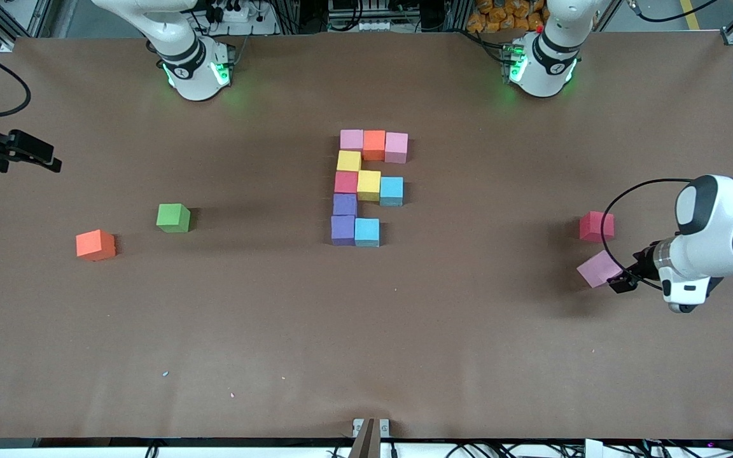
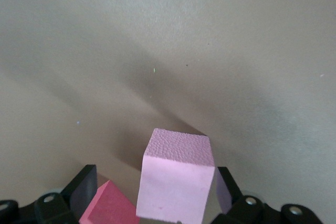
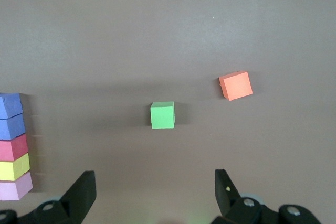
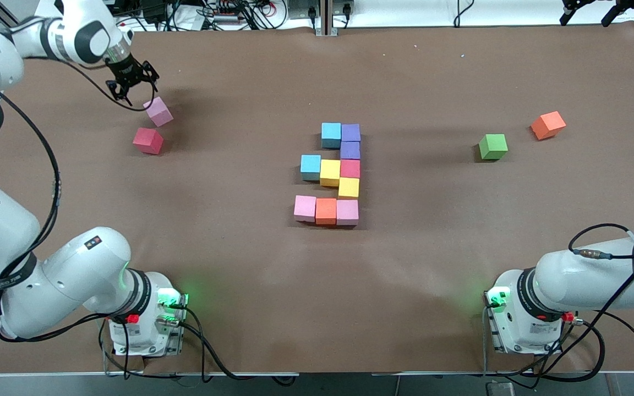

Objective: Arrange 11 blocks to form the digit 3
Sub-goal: 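Move the left gripper to the pink cube and grasp it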

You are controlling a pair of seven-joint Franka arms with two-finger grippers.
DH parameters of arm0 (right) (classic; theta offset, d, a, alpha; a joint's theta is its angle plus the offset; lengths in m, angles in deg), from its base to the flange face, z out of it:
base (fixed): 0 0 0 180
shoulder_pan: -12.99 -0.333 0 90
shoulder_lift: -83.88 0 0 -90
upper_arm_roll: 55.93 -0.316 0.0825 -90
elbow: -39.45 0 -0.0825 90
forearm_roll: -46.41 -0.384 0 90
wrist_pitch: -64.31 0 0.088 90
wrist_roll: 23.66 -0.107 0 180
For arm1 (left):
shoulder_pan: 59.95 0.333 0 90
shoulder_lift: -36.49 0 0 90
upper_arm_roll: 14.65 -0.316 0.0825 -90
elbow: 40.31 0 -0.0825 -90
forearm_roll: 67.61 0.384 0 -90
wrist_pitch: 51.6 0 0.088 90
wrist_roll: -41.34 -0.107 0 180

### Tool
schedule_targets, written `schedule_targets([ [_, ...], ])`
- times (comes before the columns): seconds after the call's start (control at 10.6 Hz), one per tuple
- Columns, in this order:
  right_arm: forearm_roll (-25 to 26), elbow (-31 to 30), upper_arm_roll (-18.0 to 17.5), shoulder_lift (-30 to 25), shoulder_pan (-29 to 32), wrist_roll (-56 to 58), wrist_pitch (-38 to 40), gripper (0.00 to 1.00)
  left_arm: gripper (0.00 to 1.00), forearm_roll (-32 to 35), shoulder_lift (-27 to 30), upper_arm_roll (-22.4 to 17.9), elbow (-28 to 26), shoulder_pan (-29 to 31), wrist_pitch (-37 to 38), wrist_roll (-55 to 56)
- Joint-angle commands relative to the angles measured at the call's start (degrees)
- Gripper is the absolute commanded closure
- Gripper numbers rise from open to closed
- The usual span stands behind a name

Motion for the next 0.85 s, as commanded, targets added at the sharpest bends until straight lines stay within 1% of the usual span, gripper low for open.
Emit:
schedule_targets([
  [0.0, 0.55, -0.51, 0.04, -1.13, -0.33, -1.12, 0.73, 0.0, 0.0, 1.35, 0.82, 0.37, -2.25, 0.22, -1.6, 0.76],
  [0.28, 0.55, -0.42, 0.48, -0.78, 0.37, -1.21, 0.04, 0.0, 0.0, 1.35, 0.73, 0.37, -2.16, 0.04, -1.6, 0.85],
  [0.38, 0.47, -0.59, 0.48, -0.69, 1.68, -1.21, -0.05, 0.0, 0.0, 1.44, 0.46, 0.28, -2.16, -0.31, -1.6, 0.85],
  [0.76, 0.46, -0.16, 0.48, -0.7, 3.53, -1.73, -2.07, 0.0, 0.0, 2.4, -0.59, 0.28, -2.16, -0.4, -1.69, 0.94],
])
